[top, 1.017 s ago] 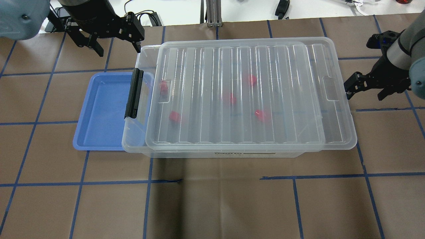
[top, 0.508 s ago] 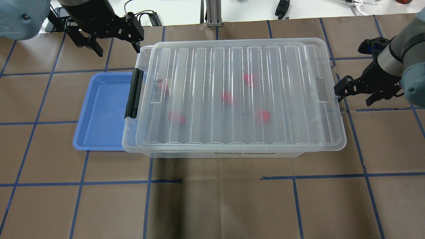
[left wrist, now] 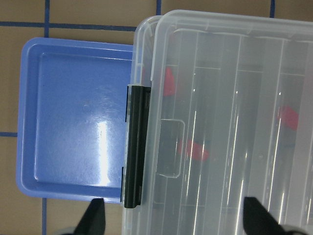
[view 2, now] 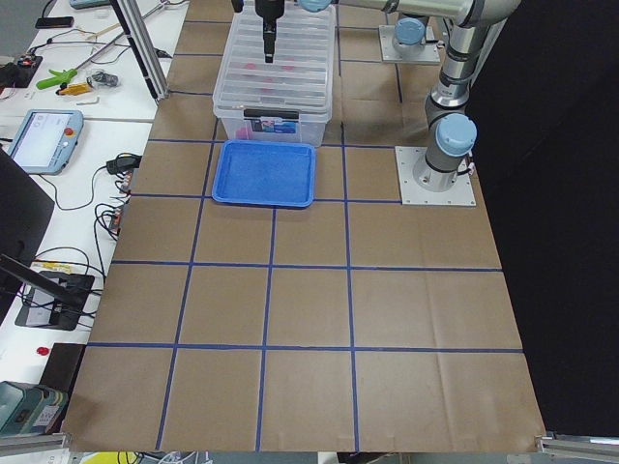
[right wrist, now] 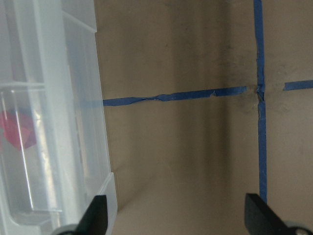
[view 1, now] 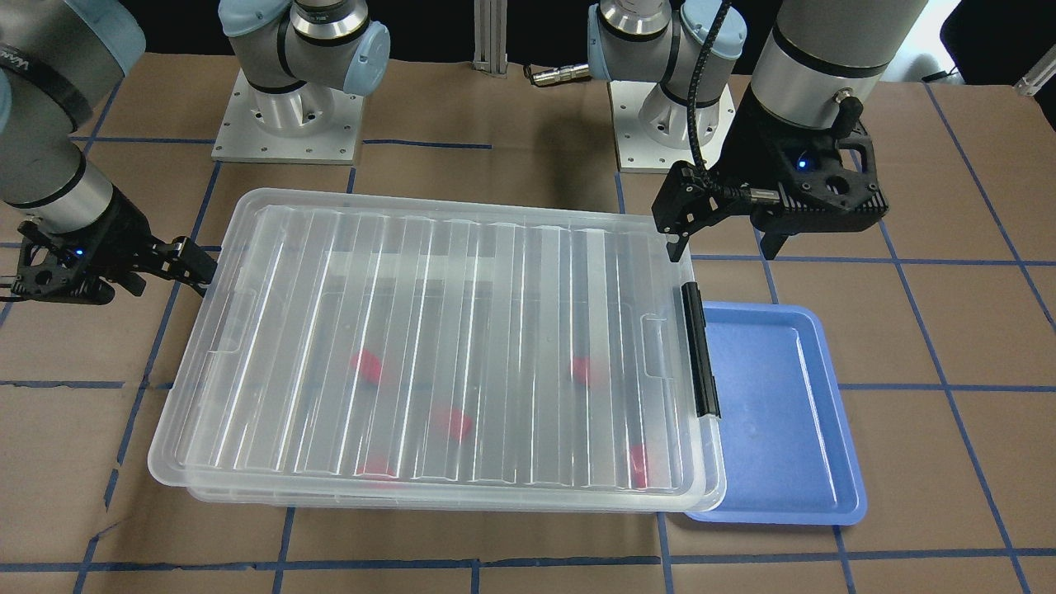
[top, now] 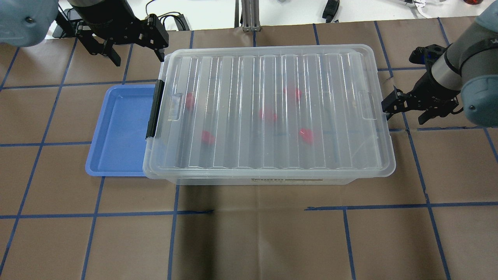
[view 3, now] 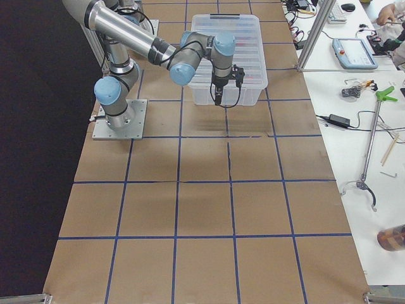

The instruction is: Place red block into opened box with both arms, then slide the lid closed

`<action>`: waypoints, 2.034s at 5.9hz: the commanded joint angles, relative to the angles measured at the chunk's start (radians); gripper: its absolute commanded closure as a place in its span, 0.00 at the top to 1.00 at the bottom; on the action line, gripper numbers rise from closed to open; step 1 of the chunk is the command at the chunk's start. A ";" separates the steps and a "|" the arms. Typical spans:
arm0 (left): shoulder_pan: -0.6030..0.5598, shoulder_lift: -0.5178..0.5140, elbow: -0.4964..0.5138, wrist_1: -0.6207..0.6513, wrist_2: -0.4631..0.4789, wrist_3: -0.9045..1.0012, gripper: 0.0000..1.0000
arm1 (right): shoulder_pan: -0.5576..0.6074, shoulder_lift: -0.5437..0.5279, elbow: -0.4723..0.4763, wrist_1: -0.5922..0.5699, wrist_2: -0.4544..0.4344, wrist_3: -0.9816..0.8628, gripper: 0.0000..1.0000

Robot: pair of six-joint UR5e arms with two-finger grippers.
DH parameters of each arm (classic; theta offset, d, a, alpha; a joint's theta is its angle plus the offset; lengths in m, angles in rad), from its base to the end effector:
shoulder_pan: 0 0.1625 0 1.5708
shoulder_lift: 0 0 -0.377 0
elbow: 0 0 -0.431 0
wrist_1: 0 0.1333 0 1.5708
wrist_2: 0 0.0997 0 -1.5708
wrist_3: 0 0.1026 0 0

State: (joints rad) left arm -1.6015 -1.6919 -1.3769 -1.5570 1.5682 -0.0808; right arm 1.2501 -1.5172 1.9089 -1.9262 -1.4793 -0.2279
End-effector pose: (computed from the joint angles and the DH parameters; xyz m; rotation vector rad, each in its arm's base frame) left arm -0.1514 -0.5792 0.4745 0.0783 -3.1303 0.1352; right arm -0.0268 -0.5332 0.2687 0.1437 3.0403 0.0154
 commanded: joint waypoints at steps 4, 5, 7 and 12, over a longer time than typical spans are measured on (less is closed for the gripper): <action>-0.002 0.003 -0.001 0.000 0.003 0.000 0.99 | 0.056 -0.055 -0.129 0.059 -0.056 0.007 1.00; -0.002 0.003 -0.001 0.000 0.003 0.000 0.99 | 0.133 -0.054 -0.237 0.190 -0.058 0.127 1.00; -0.002 0.005 -0.001 0.000 0.004 0.001 0.99 | 0.282 -0.026 -0.400 0.369 -0.078 0.304 1.00; -0.003 0.003 -0.001 -0.002 0.004 0.001 0.99 | 0.384 -0.011 -0.410 0.375 -0.079 0.384 1.00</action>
State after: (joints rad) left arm -1.6045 -1.6882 -1.3775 -1.5585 1.5723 -0.0798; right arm 1.6356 -1.5281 1.4975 -1.5499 -1.5576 0.1566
